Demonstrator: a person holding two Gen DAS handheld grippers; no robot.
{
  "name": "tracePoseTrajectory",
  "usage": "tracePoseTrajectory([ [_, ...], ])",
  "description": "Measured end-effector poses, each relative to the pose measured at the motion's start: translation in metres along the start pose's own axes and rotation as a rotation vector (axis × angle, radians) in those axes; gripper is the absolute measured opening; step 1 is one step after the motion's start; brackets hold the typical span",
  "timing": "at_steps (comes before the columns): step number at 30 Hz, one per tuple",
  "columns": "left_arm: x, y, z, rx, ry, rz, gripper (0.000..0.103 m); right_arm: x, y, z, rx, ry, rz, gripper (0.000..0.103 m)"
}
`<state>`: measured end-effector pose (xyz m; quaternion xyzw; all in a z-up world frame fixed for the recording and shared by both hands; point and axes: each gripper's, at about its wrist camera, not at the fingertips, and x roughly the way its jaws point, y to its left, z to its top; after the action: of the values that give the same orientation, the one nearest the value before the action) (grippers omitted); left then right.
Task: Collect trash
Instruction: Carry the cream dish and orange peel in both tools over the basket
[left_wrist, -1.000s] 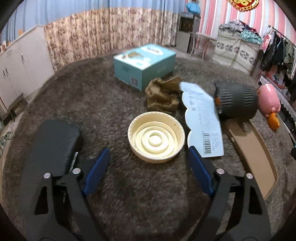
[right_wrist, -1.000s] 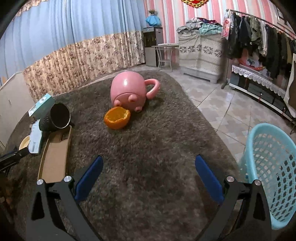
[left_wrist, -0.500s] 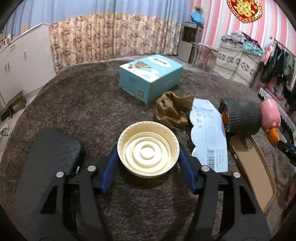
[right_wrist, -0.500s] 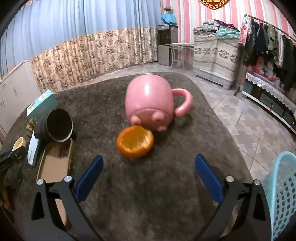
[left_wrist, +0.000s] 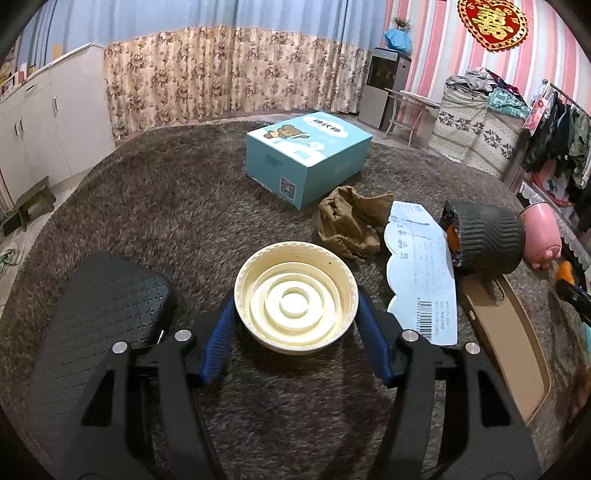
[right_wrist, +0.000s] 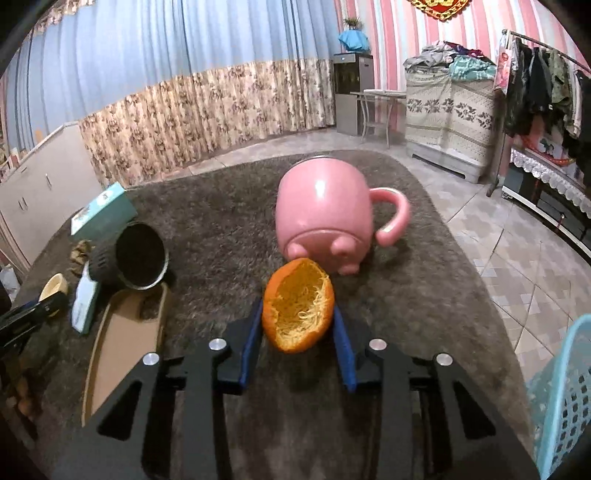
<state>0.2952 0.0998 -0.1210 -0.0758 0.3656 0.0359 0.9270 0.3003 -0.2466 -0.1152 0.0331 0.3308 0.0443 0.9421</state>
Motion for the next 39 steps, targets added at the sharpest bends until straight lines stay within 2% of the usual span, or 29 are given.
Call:
tracePoseTrajectory([
  [5,-0.012,-0.006,-0.002,0.018,-0.036,0.018,0.061,-0.050,-0.011,-0.011,-0.018,-0.028,-0.060,0.036],
  [12,-0.047,-0.031,-0.002,0.130,-0.101,0.023,0.061,-0.124,-0.038,-0.028,-0.004,-0.078,-0.164,0.036],
  [18,-0.110,-0.064,-0.002,0.146,-0.216,-0.055,0.061,-0.167,-0.067,-0.040,0.056,-0.132,-0.213,0.036],
  [22,-0.140,-0.099,-0.005,0.187,-0.256,-0.129,0.061,-0.193,-0.085,-0.047,0.072,-0.178,-0.274,0.036],
  [28,-0.166,-0.155,-0.013,0.259,-0.282,-0.230,0.061,-0.200,-0.129,-0.058,0.175,-0.190,-0.314,0.036],
  [33,-0.168,-0.192,-0.022,0.276,-0.266,-0.313,0.061,-0.199,-0.149,-0.065,0.222,-0.210,-0.353,0.036],
  [39,-0.165,-0.238,-0.032,0.309,-0.251,-0.359,0.061,-0.198,-0.169,-0.070,0.251,-0.220,-0.379,0.036],
])
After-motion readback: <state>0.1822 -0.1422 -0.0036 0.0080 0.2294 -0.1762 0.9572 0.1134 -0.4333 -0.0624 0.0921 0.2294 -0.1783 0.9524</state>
